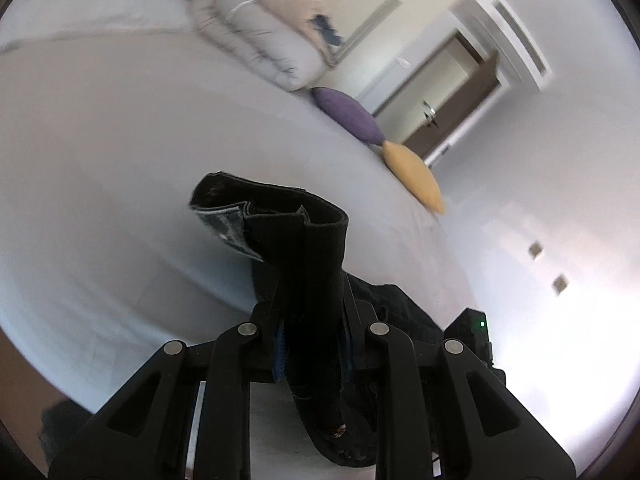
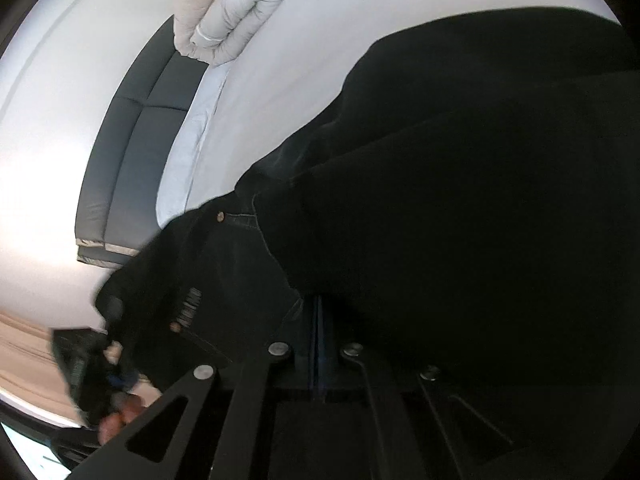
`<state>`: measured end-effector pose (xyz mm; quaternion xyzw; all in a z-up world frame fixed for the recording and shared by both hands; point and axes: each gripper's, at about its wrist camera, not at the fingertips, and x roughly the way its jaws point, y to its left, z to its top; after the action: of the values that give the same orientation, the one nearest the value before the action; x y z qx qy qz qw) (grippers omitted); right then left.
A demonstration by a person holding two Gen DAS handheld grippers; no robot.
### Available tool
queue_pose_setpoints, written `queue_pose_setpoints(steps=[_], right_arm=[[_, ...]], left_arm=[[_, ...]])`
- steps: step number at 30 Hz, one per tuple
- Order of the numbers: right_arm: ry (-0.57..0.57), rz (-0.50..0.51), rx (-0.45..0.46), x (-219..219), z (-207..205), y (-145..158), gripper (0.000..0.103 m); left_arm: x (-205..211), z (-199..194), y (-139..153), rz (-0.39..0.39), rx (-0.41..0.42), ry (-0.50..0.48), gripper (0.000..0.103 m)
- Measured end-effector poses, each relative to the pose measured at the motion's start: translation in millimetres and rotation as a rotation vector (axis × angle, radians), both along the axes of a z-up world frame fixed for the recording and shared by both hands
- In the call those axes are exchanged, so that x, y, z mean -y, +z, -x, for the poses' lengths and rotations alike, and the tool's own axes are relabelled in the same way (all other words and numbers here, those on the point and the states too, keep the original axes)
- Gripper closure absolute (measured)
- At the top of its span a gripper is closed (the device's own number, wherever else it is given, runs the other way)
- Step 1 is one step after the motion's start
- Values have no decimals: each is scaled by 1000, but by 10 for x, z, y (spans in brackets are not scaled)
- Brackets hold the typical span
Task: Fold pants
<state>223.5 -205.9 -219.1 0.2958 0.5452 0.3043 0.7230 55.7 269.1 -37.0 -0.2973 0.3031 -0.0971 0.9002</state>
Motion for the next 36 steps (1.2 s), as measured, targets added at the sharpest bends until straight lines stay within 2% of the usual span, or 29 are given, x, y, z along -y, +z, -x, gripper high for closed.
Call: queue_pose_setpoints(steps=[2, 4, 5, 6, 7, 8, 9, 11, 14, 16, 18, 19, 20, 22, 25, 29, 31, 32, 34, 36], right_arm=[[-1, 19, 17, -21, 18, 23, 103], [-20, -25, 17, 72, 56, 47, 103], [-44, -48, 12, 154, 91, 71, 96], [-81, -111, 19, 316, 162, 111, 79], [-108, -184, 40, 487, 232, 149, 68], [-139, -239, 61, 683, 293, 187, 54], [-164, -263, 69, 811, 338, 204, 47], [-225, -342, 61, 1232, 438, 196, 43], [-288, -425, 46, 1749, 538, 152, 43], [-291, -472, 49, 1972, 589, 133, 43], [-288, -475, 57, 2129, 631, 119, 36], [-293, -468, 54, 2176, 637, 97, 33], [-291, -474, 43, 2235, 641, 38, 26], [-283, -486, 31, 2295, 634, -42, 26], [-258, -452, 37, 2250, 577, -12, 26], [-243, -339, 19, 2133, 454, 103, 26], [-237, -272, -1, 2005, 382, 129, 29], [-232, -240, -8, 1998, 349, 147, 35], [-234, -181, -9, 2023, 316, 148, 52], [-240, -172, -12, 2027, 298, 136, 83]], left_arm=[[194, 37, 148, -44, 18, -36, 84], [425, 15, 282, -89, 38, -77, 84], [585, -21, 359, -123, 48, -108, 84], [771, -65, 433, -161, 61, -143, 84], [962, -109, 498, -196, 71, -178, 84], [1147, -122, 540, -232, 81, -214, 84], [1332, -131, 570, -264, 90, -249, 84], [1838, -160, 605, -341, 111, -345, 84], [2556, -174, 534, -425, 124, -486, 84], [3032, -124, 370, -492, 126, -587, 84], [3420, -41, 160, -575, 121, -667, 85], [3544, 5, 57, -596, 111, -691, 87], [3631, 54, -33, -601, 96, -712, 87], [3736, 141, -163, -628, 87, -720, 87], [3808, 188, -178, -649, 92, -721, 87], [3897, 314, -140, -706, 139, -716, 87], [3968, 368, -146, -727, 154, -721, 87], [3985, 387, -153, -737, 161, -722, 87], [3976, 473, -187, -758, 177, -727, 87], [3984, 515, -211, -774, 189, -734, 87]])
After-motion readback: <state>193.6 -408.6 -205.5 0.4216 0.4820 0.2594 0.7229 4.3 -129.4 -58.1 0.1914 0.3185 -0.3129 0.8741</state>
